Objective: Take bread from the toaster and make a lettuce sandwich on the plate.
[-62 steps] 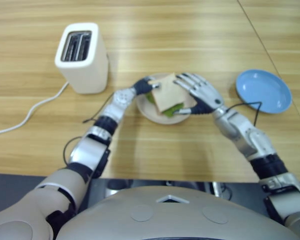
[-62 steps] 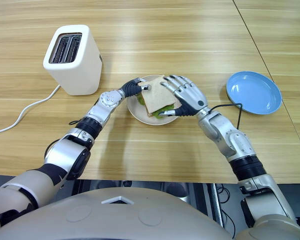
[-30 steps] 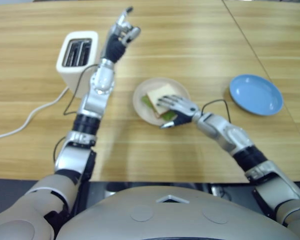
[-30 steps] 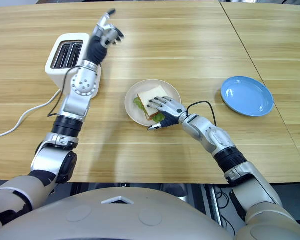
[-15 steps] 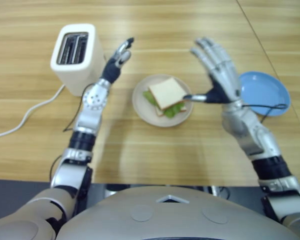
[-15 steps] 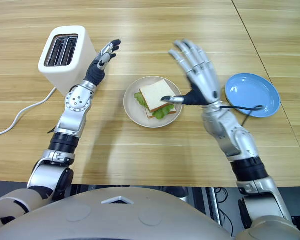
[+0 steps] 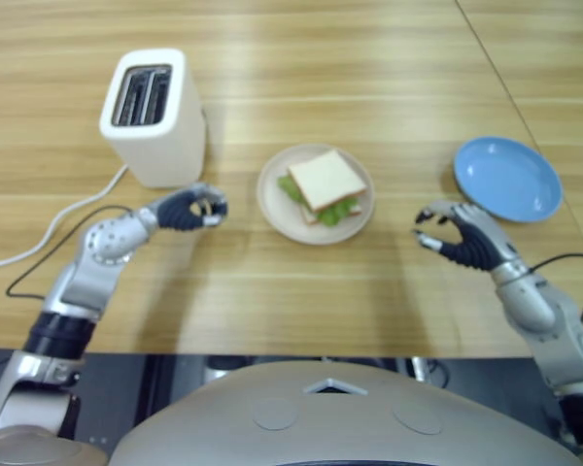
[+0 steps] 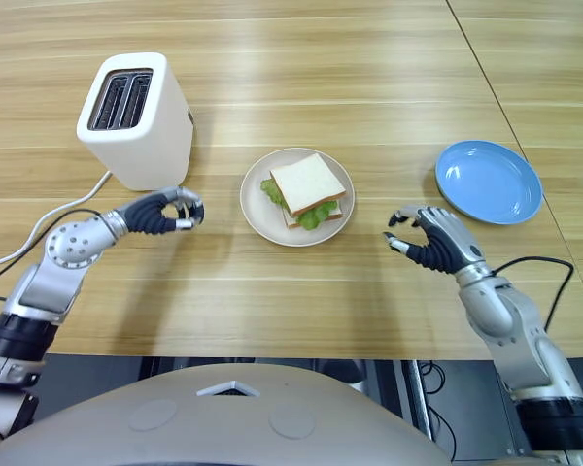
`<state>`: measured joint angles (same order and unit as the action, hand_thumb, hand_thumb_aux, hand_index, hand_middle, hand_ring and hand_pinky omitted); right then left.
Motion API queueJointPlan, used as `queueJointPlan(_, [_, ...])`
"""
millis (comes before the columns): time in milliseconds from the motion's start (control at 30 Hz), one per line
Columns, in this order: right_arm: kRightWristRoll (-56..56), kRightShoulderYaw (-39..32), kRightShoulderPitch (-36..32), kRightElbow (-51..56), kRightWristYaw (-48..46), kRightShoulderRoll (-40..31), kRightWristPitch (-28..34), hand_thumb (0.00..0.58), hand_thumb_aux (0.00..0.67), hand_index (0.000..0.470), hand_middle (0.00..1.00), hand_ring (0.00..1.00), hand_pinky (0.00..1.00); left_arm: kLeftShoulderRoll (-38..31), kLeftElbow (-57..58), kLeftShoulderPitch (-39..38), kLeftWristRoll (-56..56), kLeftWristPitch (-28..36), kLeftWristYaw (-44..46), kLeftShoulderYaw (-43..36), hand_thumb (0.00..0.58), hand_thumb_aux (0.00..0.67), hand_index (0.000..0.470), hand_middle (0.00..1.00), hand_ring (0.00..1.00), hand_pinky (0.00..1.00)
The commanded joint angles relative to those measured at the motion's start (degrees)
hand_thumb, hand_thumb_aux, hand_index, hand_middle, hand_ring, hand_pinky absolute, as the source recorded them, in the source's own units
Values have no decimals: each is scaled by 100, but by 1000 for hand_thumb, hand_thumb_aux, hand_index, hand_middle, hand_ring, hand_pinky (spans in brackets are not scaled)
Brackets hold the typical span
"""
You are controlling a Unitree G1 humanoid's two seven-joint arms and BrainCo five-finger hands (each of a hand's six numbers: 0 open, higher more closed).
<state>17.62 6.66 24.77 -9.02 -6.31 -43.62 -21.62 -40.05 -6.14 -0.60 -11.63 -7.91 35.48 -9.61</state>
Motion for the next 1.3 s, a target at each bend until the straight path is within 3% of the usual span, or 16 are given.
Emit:
queueJointPlan(33, [98, -208, -115, -28, -407, 12, -11, 580, 670, 460, 1000, 1000, 1000, 80, 38, 189, -225, 107, 170, -304, 580, 670, 460, 1000, 1000, 1000])
queueJointPlan(267, [1266, -1545, -1381, 1044, -605, 578, 112, 580, 670, 460, 1000, 1000, 1000, 559, 812, 531, -641, 271, 484, -1190, 580, 670, 460, 1000, 1000, 1000])
queueJointPlan(433, [1899, -2425, -2680, 2775, -582, 992, 77, 580, 670, 460, 1000, 1000, 1000, 1160, 2078, 1191, -1277, 292, 144, -1753, 580, 670, 460, 1000, 1000, 1000])
queueJointPlan(767, [2172, -2835, -4637, 5133, 513, 1426, -345, 580, 670, 460, 1000, 1000, 1000, 1985, 4359, 2717, -1740, 57, -902, -1855, 580, 670, 460, 1000, 1000, 1000])
queueJointPlan(800, [2199, -2855, -4835, 5330, 660, 1460, -380, 580, 670, 460, 1000, 1000, 1000, 2063, 4619, 2901, -1775, 26, -1119, -1829, 553, 525, 361, 1000, 1000, 1000])
queueJointPlan(833, [2238, -2870, -5040, 5529, 857, 1499, -419, 580, 670, 460, 1000, 1000, 1000, 2145, 4879, 3074, -1776, -51, -1284, -1804, 551, 520, 357, 1000, 1000, 1000])
queueJointPlan(867, [2283, -2895, -5249, 5740, 1059, 1540, -442, 580, 670, 460, 1000, 1000, 1000, 2222, 5148, 3244, -1818, -90, -1486, -1800, 511, 439, 301, 1000, 1000, 1000])
queueJointPlan(900, [2310, -2921, -5468, 5961, 1223, 1594, -484, 580, 670, 460, 1000, 1000, 1000, 2276, 5406, 3409, -1895, -58, -1731, -1805, 223, 145, 99, 949, 949, 949])
queueJointPlan(933, [2327, -2936, -5670, 6164, 1436, 1651, -541, 580, 670, 460, 1000, 1000, 1000, 2321, 5648, 3551, -1935, -56, -1924, -1796, 0, 0, 0, 859, 859, 859])
queueJointPlan(967, [2403, -2977, -5846, 6334, 1683, 1688, -520, 580, 670, 460, 1000, 1000, 1000, 2357, 5841, 3660, -1951, -67, -2073, -1776, 0, 0, 0, 859, 859, 859])
queueJointPlan(1000, [2454, -3014, -5981, 6475, 1902, 1706, -530, 14, 8, 5, 0, 0, 0, 2378, 5995, 3743, -1969, -87, -2191, -1771, 0, 0, 0, 455, 455, 455])
queueJointPlan(1033, [2463, -3014, -6063, 6548, 2103, 1708, -575, 0, 0, 0, 0, 0, 0, 2380, 6085, 3786, -1970, -127, -2248, -1768, 0, 0, 0, 149, 149, 149])
queueJointPlan(1067, [2481, -3005, -6093, 6550, 2313, 1678, -599, 0, 0, 0, 0, 0, 0, 2364, 6097, 3786, -1951, -195, -2276, -1757, 0, 0, 0, 0, 0, 0])
queueJointPlan(1167, [2145, -2766, -5894, 6261, 2516, 1546, -921, 0, 0, 0, 0, 0, 0, 2166, 5624, 3560, -1815, -414, -2407, -1592, 0, 0, 0, 0, 0, 0])
queueJointPlan(1300, [1091, -2220, -5262, 5782, 2051, 1521, -1553, 0, 0, 0, 0, 0, 0, 1840, 4406, 2948, -1356, -539, -2533, -1000, 0, 0, 0, 0, 0, 0])
